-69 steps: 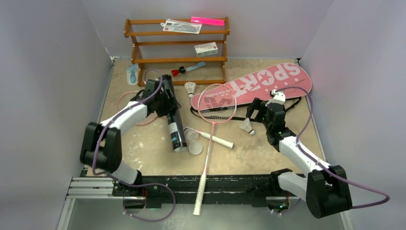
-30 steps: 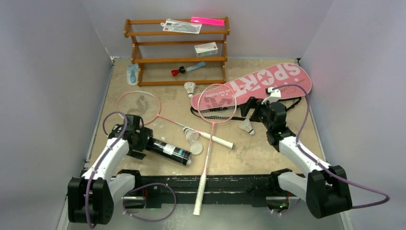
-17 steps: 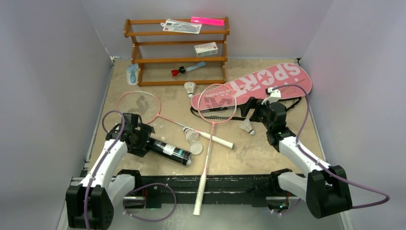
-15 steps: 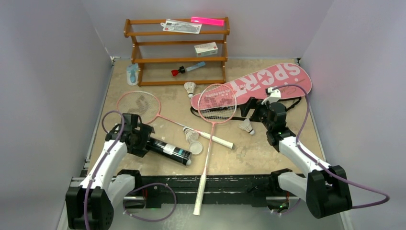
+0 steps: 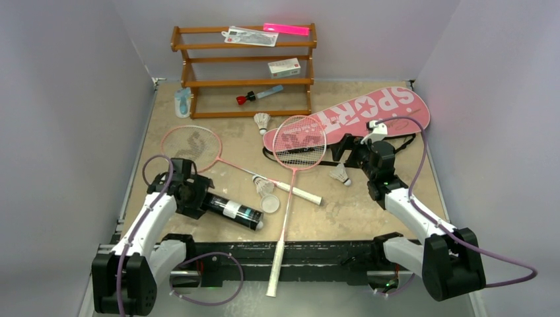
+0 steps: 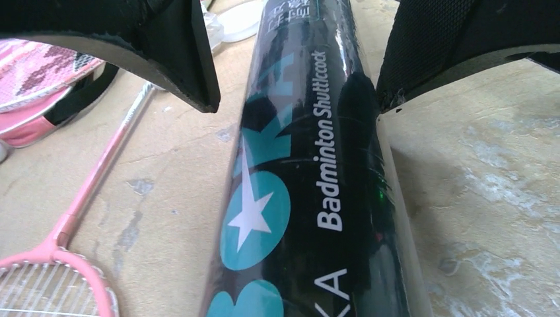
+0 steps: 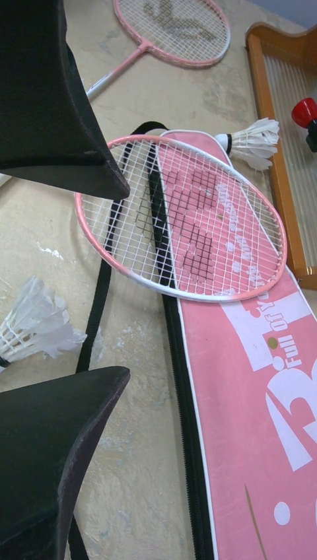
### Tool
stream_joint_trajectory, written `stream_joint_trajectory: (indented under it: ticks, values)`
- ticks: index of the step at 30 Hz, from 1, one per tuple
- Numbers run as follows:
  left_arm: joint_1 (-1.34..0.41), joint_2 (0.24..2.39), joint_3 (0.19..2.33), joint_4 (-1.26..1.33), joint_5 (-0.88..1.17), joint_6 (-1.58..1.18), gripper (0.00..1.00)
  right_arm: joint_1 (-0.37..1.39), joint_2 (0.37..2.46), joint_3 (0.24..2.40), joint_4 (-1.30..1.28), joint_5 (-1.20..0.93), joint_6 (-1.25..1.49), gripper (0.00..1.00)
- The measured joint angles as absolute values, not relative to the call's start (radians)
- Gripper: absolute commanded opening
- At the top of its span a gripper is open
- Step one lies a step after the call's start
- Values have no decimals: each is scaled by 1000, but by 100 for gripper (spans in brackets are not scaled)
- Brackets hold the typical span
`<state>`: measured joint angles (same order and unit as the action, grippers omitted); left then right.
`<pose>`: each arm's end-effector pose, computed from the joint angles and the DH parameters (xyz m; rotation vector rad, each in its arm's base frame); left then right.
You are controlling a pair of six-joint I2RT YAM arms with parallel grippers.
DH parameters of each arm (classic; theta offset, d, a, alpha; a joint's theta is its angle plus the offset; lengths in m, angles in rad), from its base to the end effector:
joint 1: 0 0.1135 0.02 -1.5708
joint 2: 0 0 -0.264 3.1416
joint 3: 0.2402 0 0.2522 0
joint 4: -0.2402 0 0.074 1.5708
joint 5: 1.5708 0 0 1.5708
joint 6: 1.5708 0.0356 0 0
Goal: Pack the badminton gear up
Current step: Pick up the shuttle tube at the center of the board.
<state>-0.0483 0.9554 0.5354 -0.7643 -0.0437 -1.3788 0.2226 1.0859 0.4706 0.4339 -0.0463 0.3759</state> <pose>0.1569 -0.0060 0.1825 -1.7405 2.1990 -0.3129 0.2331 0.0545 0.2349 0.1018 1.7733 0.4755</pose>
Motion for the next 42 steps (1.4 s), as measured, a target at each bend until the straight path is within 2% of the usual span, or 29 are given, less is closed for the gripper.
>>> stream_joint_trajectory:
  ticks: [6, 10, 12, 18, 27, 35, 42]
  values:
    - [-48, 970, 502, -750, -46, -1380, 74, 223, 1086, 471, 434, -46, 376, 98]
    - [-48, 980, 488, -740, -46, -1379, 45, 223, 1086, 471, 434, -47, 376, 98]
    - [-48, 981, 488, -727, -43, -1377, 37, 223, 1086, 471, 434, -47, 376, 98]
    - [-48, 982, 520, -752, -53, -1336, 38, 223, 1086, 471, 433, -49, 376, 98]
    - [-48, 962, 738, -813, -66, -1205, 41, 223, 1087, 471, 433, -74, 377, 98]
    - [-38, 1081, 912, -837, 6, -1053, 36, 223, 1084, 471, 429, -78, 379, 99]
    - [-35, 1105, 967, -864, 44, -962, 42, 223, 1092, 564, 251, -102, 419, 99]
